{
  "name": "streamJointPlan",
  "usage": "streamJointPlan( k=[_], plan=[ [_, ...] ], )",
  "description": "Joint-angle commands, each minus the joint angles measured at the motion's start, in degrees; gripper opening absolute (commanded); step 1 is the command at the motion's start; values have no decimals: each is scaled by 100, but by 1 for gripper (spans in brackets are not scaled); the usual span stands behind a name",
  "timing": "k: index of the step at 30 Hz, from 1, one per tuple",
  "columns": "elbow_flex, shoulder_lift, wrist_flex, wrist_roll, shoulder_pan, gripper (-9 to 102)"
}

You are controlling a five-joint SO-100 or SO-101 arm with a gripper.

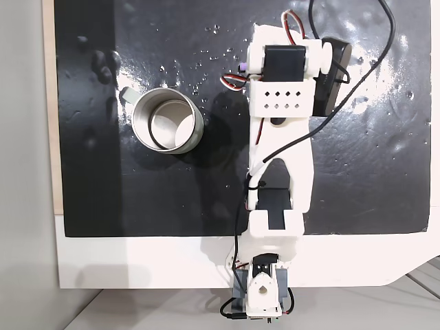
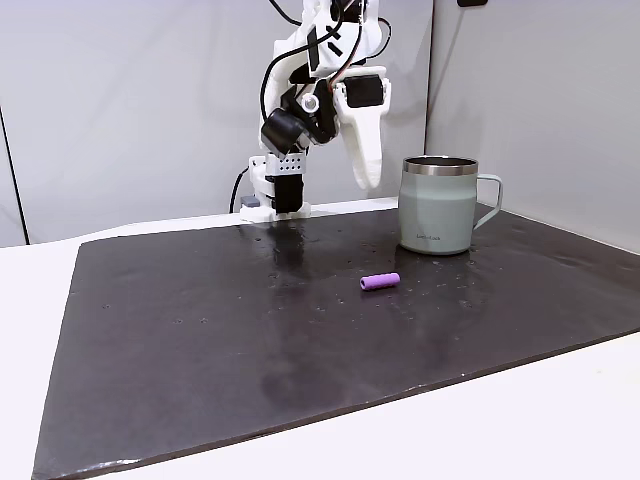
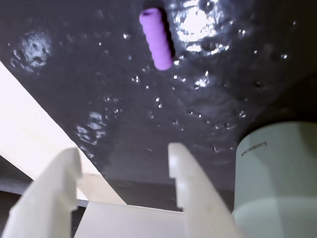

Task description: Grasp a pengrip and put it in the cup.

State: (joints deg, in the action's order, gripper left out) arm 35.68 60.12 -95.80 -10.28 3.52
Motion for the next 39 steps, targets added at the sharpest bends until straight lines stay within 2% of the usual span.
streamJointPlan(
  k=[1,19,28,34,39],
  plan=[
    [-545,-202,-62,-26,149,19],
    [-2030,-2479,-79,149,70,19],
    [-2241,-3199,-79,264,88,18],
    [-2312,-3507,-88,264,-26,1],
    [-1960,-3041,-105,220,-53,0]
  ],
)
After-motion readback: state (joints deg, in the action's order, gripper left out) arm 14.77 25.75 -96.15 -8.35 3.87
